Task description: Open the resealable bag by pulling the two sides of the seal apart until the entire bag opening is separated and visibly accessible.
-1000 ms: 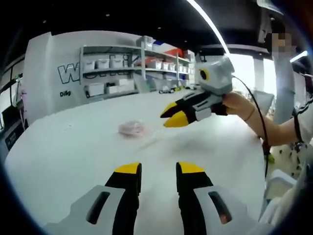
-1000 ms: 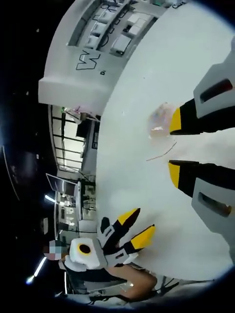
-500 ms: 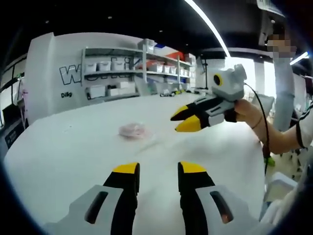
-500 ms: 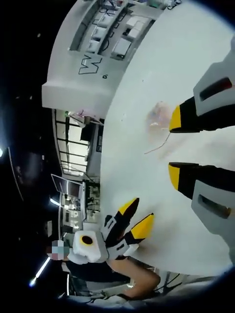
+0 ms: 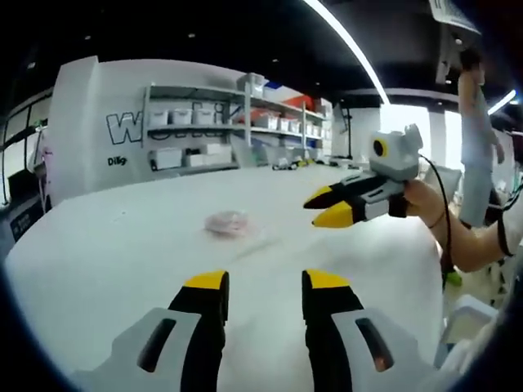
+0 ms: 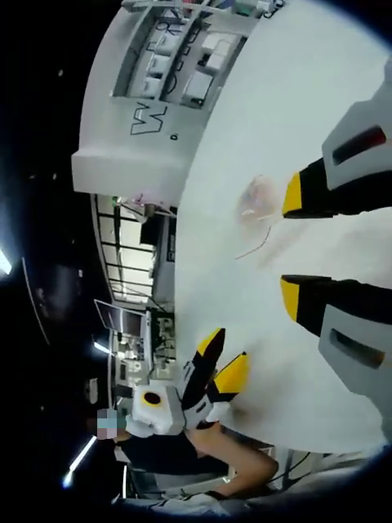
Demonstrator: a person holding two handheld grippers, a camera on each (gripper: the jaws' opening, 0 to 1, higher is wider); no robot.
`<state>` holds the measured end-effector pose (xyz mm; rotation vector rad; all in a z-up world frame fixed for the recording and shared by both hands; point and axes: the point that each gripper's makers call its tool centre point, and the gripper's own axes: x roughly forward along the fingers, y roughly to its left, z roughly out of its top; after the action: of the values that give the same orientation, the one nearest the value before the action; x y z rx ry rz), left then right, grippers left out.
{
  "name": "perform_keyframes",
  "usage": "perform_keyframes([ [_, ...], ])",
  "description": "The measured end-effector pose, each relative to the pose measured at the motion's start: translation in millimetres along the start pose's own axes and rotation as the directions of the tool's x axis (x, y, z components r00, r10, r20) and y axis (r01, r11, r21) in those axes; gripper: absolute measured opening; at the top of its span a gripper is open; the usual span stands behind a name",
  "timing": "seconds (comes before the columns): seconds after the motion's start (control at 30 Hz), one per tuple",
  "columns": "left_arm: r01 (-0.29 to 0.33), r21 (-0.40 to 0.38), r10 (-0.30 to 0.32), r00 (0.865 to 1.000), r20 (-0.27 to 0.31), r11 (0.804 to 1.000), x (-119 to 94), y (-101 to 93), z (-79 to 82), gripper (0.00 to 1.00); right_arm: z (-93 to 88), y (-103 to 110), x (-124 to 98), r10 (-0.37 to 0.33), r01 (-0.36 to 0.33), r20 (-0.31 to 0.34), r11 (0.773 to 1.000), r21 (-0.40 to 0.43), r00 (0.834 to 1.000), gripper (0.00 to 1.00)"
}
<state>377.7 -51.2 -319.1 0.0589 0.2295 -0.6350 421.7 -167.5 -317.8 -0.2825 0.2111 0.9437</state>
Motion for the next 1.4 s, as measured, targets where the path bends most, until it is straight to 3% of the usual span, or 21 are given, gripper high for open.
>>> perform_keyframes([
  [0.3,-0.005,-0.013,0.005,0.999,0.033,1.000,-5.1,-1.9,-2.9,0.42,-14.0,8.9,-15.5,-0.035,0.034,0.004,0.999,0.019,0.999,0.32],
  [0.6,-0.015,-0.024,0.017,0.997,0.069,1.000,-11.4,-0.6,2.0,0.43,-14.2,5.3,-27.1,-0.058,0.057,0.023,0.997,0.042,0.998,0.32],
  [0.93,-0.015,-0.040,0.019,0.994,0.103,0.999,-18.7,-1.3,-1.4,0.51,-19.3,10.2,-36.3,-0.078,0.075,0.035,0.995,0.066,0.996,0.37],
  [1.17,-0.049,-0.042,0.054,0.990,0.128,0.998,-21.8,4.8,-3.4,0.66,-26.7,13.3,-41.6,-0.108,0.105,0.034,0.992,0.071,0.994,0.49],
  [1.4,-0.045,-0.065,0.055,0.987,0.151,0.997,-24.8,5.2,0.5,0.67,-28.9,13.2,-44.4,-0.122,0.119,0.033,0.990,0.077,0.992,0.51],
])
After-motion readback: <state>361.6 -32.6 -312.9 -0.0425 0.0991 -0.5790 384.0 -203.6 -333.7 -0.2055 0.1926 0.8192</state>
